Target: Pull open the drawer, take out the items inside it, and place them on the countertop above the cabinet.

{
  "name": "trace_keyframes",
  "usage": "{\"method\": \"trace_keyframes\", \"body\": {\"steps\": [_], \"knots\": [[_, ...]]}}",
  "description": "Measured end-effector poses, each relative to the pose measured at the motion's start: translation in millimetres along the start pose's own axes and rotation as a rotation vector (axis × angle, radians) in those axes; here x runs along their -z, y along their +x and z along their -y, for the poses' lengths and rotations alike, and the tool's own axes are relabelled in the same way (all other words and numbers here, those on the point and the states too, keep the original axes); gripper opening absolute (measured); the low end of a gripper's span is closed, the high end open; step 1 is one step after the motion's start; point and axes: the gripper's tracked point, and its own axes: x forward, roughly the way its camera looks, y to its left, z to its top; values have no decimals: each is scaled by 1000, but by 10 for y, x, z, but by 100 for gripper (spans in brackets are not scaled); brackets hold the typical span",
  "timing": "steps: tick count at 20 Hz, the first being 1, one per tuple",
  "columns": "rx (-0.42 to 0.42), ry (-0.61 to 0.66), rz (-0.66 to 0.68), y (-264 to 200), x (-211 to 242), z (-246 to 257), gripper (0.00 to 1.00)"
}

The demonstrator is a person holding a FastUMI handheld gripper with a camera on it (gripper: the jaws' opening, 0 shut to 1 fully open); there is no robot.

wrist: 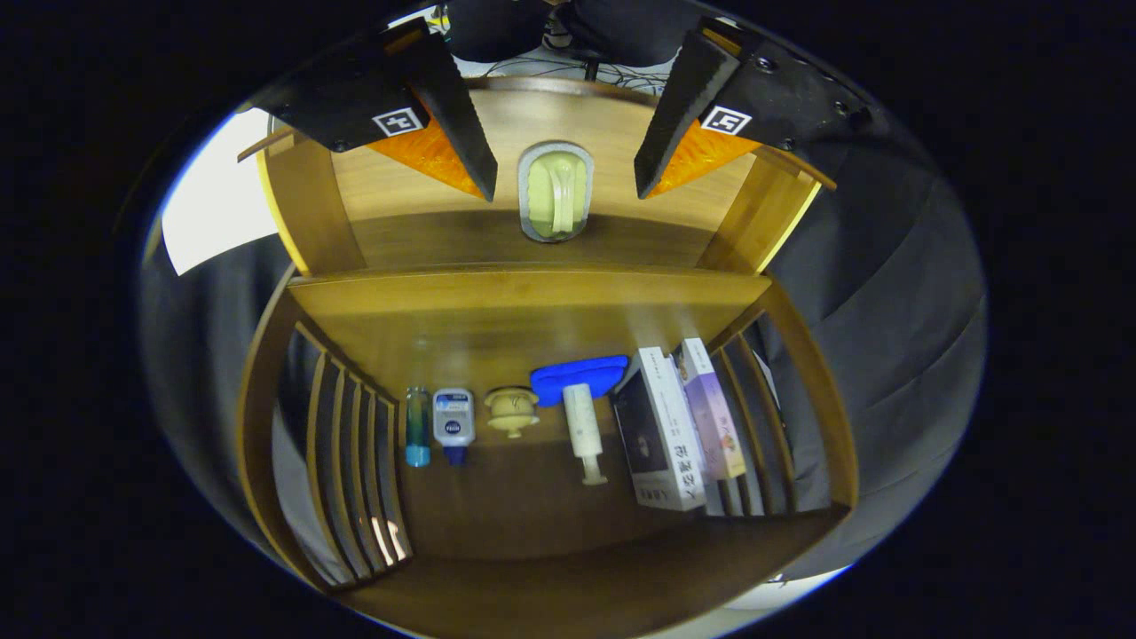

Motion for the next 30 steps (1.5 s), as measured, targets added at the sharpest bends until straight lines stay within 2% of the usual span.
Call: {"method": "trace_keyframes", "body": {"steps": [4,12,15,20,23,24,26,30], "knots": [[-16,69,-111,432,-37,-90,98],[59,-16,-273,1021,206,1,98],[87,-19,-293,1112,241,83,94],[88,-36,-317,1152,330,44,48],[65,-52,-330,1108,395,9,25],[60,-70,-322,1115,410,27,26],[42,-79,-309,1006,438,-11,16],[13,-80,-290,734,473,0,16]]}}
